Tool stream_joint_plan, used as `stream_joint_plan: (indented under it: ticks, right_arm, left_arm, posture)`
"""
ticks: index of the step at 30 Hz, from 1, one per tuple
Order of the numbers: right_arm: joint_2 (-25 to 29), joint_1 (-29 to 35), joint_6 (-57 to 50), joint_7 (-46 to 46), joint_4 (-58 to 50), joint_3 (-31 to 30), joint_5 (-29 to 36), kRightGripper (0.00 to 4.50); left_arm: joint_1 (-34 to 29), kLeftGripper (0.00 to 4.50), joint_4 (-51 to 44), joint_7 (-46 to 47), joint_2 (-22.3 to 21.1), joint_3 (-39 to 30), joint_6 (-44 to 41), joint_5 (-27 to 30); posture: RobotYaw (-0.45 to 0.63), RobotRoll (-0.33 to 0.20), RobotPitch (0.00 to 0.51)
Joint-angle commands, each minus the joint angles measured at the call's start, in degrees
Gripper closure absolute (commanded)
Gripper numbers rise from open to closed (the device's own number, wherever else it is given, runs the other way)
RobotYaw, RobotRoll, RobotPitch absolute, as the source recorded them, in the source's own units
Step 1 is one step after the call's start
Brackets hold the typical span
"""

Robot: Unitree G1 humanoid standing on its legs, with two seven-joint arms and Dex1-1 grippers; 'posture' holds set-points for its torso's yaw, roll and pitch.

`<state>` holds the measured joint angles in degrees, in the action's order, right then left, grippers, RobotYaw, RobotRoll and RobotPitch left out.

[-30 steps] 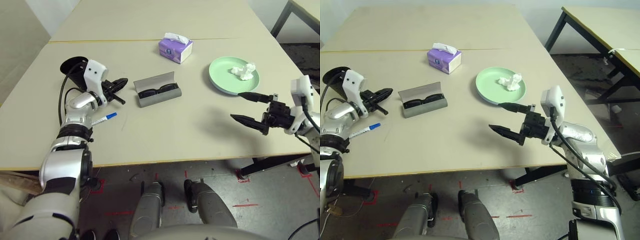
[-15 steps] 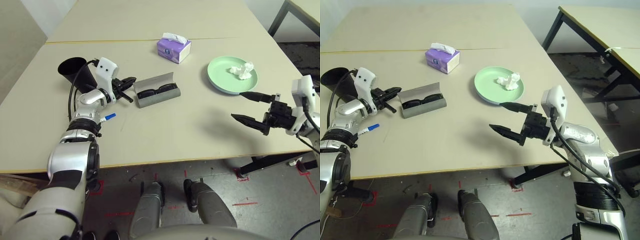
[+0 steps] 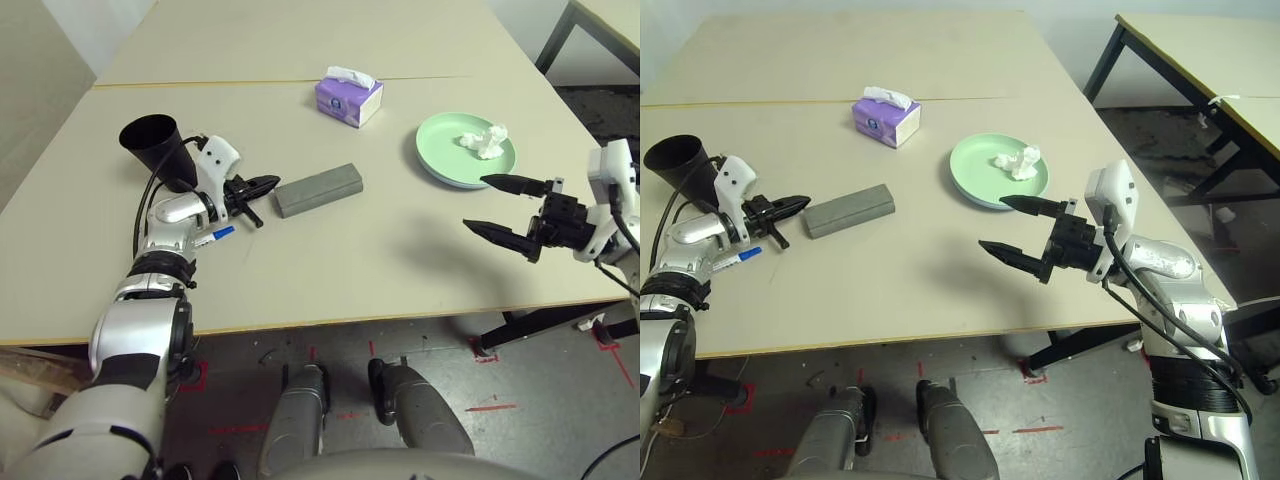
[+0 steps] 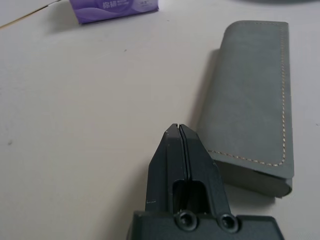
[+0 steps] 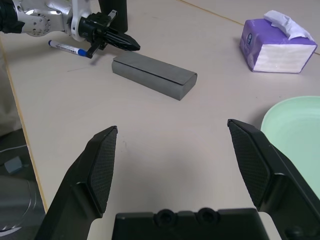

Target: Organize and tidy the items on the table.

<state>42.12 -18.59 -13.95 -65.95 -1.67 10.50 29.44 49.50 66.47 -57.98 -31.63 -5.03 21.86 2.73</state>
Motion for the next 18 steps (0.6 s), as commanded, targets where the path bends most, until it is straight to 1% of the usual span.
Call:
stream_joint_plan:
  ticks: [1,4,7,11,15,18]
  right_arm:
    - [-0.27,1.01,-0.77,-0.25,-0.27,-0.28,0.81,0.0]
    - [-0.27,1.05,-1.42,-0.92,0.02,-0.38,1.2,0.0]
    - [0.64,1.81,-3.95,-3.86,-0.46,-1.01,3.06,0.0]
    - [0.82,1.76,-3.98,-5.62,0.57,-1.65,2.7,0.0]
    - [0.42,0.62,-3.32,-6.84,2.4,-2.35,1.93,0.0]
    - [-0.08,-0.17,-2.84,-7.51,3.36,-3.34,1.55,0.0]
  left_arm:
    - [-1.47,4.47,-0.39,-1.67,-0.74,1.12,-0.11,-0.83]
    - [-1.01,4.47,-0.49,-1.6,-1.45,0.17,-1.07,0.01]
    - [-0.2,4.47,-0.78,-1.45,-3.44,-1.3,-2.67,1.22]
    - [-0.55,4.47,-2.27,-2.46,-6.22,-2.79,-4.84,2.79]
    - [-3.96,4.47,-6.63,-5.36,-8.33,-3.33,-6.55,4.49]
    - [-7.69,4.47,-11.9,-7.7,-9.69,-3.86,-9.17,6.63]
  posture:
    - [-0.15,0.0,0.17]
    - [-0.15,0.0,0.171]
    - [-0.14,0.0,0.174]
    - [-0.12,0.0,0.179]
    - [-0.09,0.0,0.185]
    - [-0.08,0.0,0.189]
